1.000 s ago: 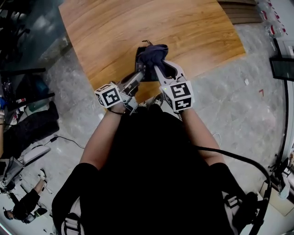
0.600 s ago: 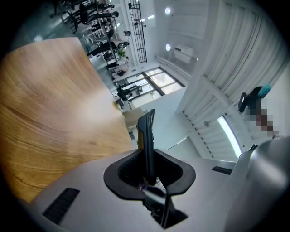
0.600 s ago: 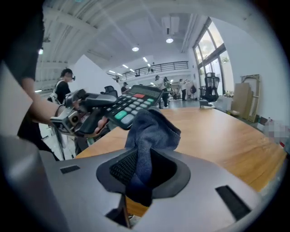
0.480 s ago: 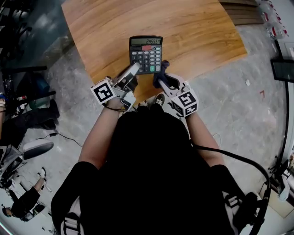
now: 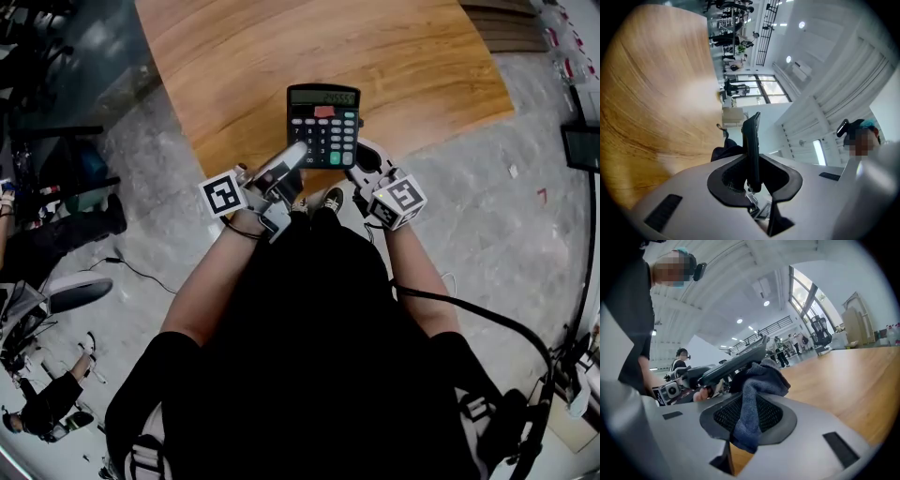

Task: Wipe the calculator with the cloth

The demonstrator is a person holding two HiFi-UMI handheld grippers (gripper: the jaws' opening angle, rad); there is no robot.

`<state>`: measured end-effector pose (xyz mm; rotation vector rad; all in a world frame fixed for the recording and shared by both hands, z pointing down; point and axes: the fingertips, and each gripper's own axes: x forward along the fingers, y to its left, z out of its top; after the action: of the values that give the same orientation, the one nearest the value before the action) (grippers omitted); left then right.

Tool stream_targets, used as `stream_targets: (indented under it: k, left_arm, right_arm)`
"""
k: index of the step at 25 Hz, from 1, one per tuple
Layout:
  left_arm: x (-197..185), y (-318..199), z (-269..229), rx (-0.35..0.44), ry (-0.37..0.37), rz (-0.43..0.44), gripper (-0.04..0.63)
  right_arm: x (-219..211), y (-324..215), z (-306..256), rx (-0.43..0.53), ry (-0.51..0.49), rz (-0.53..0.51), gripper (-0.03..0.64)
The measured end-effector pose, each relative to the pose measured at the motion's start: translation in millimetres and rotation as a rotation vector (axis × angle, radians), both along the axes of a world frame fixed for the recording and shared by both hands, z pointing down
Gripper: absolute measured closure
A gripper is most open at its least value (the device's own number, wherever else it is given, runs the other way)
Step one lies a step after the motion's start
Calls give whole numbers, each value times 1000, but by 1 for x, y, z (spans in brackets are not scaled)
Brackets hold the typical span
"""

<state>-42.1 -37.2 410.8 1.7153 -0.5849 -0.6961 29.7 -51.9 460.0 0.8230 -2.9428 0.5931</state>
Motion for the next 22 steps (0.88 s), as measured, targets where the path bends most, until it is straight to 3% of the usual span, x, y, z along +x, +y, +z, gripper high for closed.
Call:
stream_targets:
  k: [7,17,22]
  left_arm:
    - [3,1,2,-29,36,63,525]
    - [2,1,-4,-10,38,25,525]
    - [3,1,1,-32,71,47,525]
  right_arm:
    - [1,-36,-11,52,7,34,531]
    - [-15,26,-8,112,41,-115,531]
    - [-16,-2,-11,125,43,-66,531]
